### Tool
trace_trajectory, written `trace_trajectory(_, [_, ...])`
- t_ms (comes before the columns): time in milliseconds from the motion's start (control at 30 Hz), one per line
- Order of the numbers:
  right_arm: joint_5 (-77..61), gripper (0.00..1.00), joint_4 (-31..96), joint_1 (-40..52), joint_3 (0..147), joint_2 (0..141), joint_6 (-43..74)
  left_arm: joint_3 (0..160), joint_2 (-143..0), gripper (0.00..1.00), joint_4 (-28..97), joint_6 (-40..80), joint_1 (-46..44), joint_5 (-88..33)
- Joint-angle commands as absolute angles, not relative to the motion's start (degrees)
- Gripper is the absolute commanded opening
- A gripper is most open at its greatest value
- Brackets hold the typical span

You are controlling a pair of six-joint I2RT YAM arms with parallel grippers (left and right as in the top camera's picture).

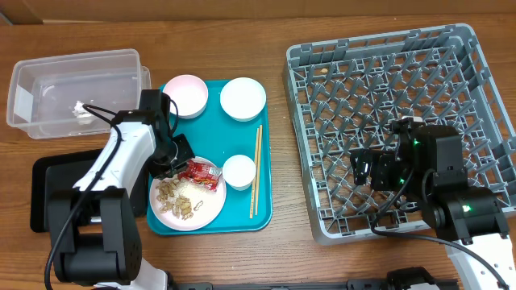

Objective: Sort waste into correct bins and load items into the dishwasher
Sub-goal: 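Grasp the red wrapper on the plate with the left gripper, then drop the red wrapper into the clear plastic bin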

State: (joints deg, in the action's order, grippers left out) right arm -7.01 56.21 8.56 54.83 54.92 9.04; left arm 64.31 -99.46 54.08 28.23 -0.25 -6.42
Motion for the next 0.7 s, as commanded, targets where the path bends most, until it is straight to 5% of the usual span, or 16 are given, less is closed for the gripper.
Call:
trace_trajectory(0, [-6.48, 1.00, 55.92, 8.32, 56.34, 54.63, 9.21, 72.34, -99.26, 0.04, 58.65, 28.32, 2.13, -5.96])
trace_trajectory(267, [-6.50, 1.00, 55.94, 8.32, 56.34, 54.63, 9.21, 95.07, -99.26, 0.04, 66.08, 21.17, 8.95, -6.04])
trace_trajectory(533, [-6.50, 1.00, 56.07, 8.32, 56.34, 54.63, 9.21, 99.09, -100.03, 0.04, 52.18, 21.23, 15.66, 7.05])
trace_trajectory(567, [-6.50, 1.00, 56.14, 8.32, 56.34, 54.63, 9.21, 99.09, -100.16, 0.07, 51.53, 21.34, 15.86, 7.05])
trace_trajectory(600, [-6.50, 1.00, 56.16, 8.32, 56.34, 54.63, 9.21, 99.09, -100.25, 0.21, 51.05, 21.43, 15.94, 7.03])
trace_trajectory(667, [-6.48, 1.00, 56.29, 8.32, 56.34, 54.63, 9.21, 99.09, -100.27, 0.59, 50.52, 21.43, 16.08, 6.39])
